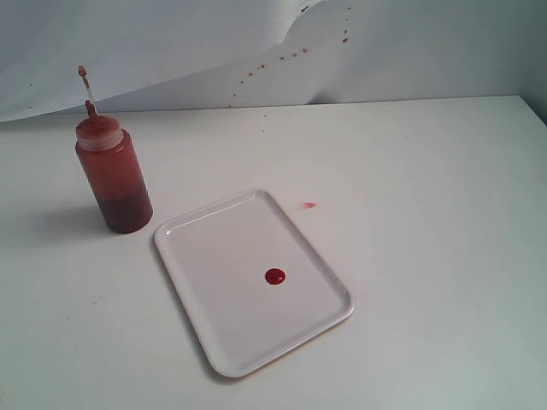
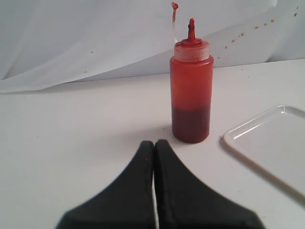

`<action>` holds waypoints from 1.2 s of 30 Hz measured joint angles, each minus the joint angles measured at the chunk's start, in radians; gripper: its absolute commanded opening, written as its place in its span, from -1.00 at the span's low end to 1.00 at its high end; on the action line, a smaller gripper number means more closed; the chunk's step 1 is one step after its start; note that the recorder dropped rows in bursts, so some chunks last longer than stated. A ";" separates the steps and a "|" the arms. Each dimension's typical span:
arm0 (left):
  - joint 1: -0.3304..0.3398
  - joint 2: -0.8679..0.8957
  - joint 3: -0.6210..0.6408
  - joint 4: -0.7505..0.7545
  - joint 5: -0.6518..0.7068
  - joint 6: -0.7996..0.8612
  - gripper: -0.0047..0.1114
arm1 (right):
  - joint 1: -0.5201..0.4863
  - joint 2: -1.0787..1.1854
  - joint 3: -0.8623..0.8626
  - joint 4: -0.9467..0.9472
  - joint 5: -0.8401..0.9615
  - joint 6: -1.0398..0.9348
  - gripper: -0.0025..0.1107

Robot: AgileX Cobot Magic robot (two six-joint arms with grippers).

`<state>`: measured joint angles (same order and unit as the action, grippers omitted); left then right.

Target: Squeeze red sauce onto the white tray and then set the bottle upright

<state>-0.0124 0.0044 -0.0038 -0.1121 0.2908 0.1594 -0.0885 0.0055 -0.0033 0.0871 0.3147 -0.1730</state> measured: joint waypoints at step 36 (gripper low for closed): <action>0.000 0.000 0.000 0.000 0.000 0.000 -0.92 | 0.054 0.000 0.000 -0.080 0.019 0.136 -0.96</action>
<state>-0.0124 0.0044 -0.0038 -0.1121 0.2908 0.1594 -0.0347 0.0055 -0.0033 0.0070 0.3340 -0.0369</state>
